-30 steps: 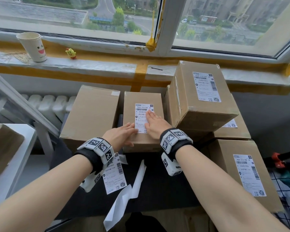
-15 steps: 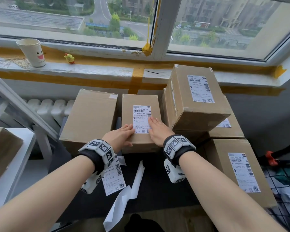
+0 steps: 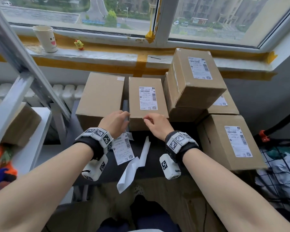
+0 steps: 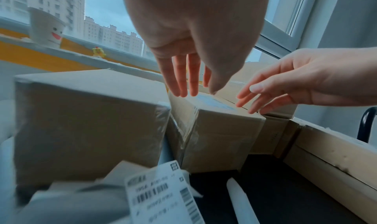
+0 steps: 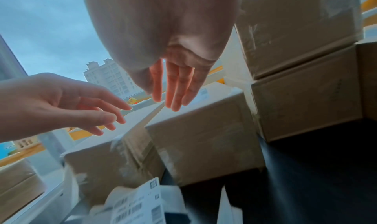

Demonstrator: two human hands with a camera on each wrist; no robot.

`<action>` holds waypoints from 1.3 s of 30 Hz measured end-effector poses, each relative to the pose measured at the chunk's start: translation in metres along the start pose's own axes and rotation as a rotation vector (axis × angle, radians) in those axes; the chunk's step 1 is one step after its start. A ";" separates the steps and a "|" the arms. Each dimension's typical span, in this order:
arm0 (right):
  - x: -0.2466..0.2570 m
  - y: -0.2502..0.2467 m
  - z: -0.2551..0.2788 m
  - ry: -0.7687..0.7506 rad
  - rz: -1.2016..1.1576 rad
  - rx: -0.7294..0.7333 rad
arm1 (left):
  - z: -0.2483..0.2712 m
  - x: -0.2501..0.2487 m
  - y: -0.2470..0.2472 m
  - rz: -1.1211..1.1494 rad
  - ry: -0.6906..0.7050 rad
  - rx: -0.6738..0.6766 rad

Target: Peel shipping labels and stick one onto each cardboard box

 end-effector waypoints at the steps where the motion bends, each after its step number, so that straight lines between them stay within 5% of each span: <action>1: 0.001 0.008 0.007 0.008 0.003 0.011 | 0.009 0.006 0.002 -0.002 -0.022 0.000; 17: -0.022 0.153 0.084 0.017 0.117 0.372 | 0.113 0.095 0.111 0.303 -0.633 0.191; 28: -0.028 0.184 0.085 -0.094 0.133 0.481 | 0.109 0.118 0.151 0.858 -1.046 -0.018; 39: -0.035 0.182 0.057 -0.102 0.165 0.514 | 0.100 0.119 0.150 0.901 -1.063 -0.004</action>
Point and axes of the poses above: each hand's wrist, its own z-axis away from the middle knuckle, its own y-axis out of the palm, x = y × z, the point moved 8 cm from there along -z, towards the middle knuckle, and after that the axes turned 7 degrees about -x, right-handed, at the moved point
